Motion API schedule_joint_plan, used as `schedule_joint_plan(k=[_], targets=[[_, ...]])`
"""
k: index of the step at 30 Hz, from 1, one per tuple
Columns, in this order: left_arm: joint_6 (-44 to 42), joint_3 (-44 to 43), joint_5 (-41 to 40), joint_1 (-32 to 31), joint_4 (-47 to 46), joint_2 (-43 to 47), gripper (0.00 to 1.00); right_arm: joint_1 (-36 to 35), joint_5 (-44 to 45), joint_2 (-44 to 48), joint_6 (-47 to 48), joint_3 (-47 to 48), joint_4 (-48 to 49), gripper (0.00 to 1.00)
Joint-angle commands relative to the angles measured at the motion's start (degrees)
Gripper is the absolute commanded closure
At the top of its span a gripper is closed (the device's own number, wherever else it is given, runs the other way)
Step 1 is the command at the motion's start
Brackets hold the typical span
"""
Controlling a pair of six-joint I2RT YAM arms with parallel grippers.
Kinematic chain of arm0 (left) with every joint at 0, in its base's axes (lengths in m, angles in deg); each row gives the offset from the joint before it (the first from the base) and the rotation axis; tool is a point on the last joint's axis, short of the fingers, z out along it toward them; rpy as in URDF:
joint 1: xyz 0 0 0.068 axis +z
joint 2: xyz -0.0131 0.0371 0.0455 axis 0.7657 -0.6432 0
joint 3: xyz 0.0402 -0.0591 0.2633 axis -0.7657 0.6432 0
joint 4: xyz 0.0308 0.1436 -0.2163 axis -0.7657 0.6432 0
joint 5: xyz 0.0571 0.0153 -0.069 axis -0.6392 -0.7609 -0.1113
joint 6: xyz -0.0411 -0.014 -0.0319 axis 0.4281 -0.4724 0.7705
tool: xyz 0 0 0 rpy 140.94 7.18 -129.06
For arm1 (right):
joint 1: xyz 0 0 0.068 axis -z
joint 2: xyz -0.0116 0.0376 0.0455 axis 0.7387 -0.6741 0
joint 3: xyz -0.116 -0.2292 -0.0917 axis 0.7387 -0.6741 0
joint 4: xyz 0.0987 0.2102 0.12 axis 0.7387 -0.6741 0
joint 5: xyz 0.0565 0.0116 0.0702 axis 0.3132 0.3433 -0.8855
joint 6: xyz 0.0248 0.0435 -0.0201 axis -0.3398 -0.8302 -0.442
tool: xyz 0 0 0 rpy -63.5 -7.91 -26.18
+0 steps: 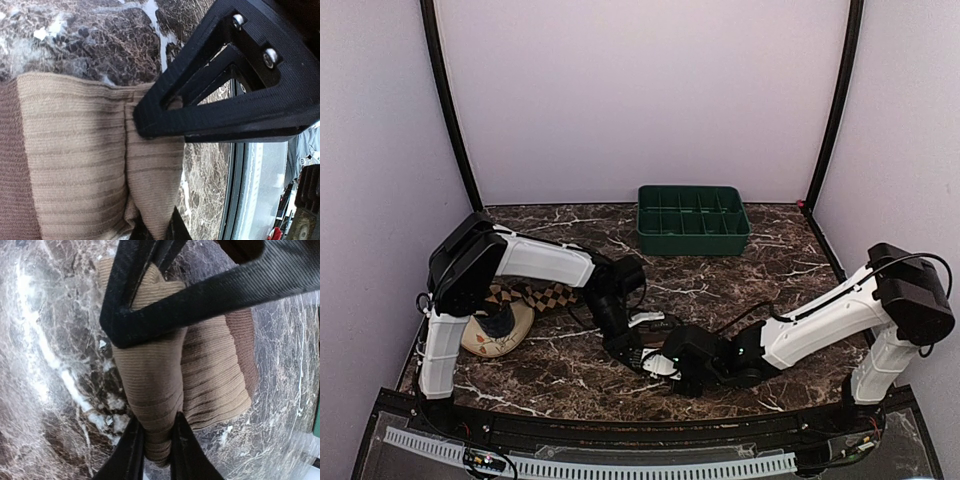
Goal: Roll the socks
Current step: Roll the sock at the center of the board.
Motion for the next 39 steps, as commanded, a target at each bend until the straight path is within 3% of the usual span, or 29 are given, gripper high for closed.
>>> schedule_joint_plan(k=[1, 7, 9, 31, 39], targets=[[0.1, -1.0, 0.3, 0.9, 2.0, -0.4, 1.00, 1.1, -3.8, -0.7, -0.6, -0.1, -2.7, 0.86], [4.2, -1.5, -1.3, 2.9, 1.3, -0.4, 0.73, 1.5, -5.6, -0.6, -0.9, 0.1, -3.3, 0.96], [5.0, -1.2, -1.4, 3.8, 1.5, -0.2, 0.69, 1.5, -5.7, -0.7, -1.2, 0.2, -3.3, 0.97], [8.2, 10.2, 1.4, 8.2, -4.5, 11.3, 0.69, 4.8, -13.0, -3.5, -7.0, 4.3, -7.2, 0.99], [12.9, 16.5, -10.0, 9.0, -13.7, 18.9, 0.73, 7.7, -21.0, -4.2, -8.8, 7.6, -11.7, 1.00]])
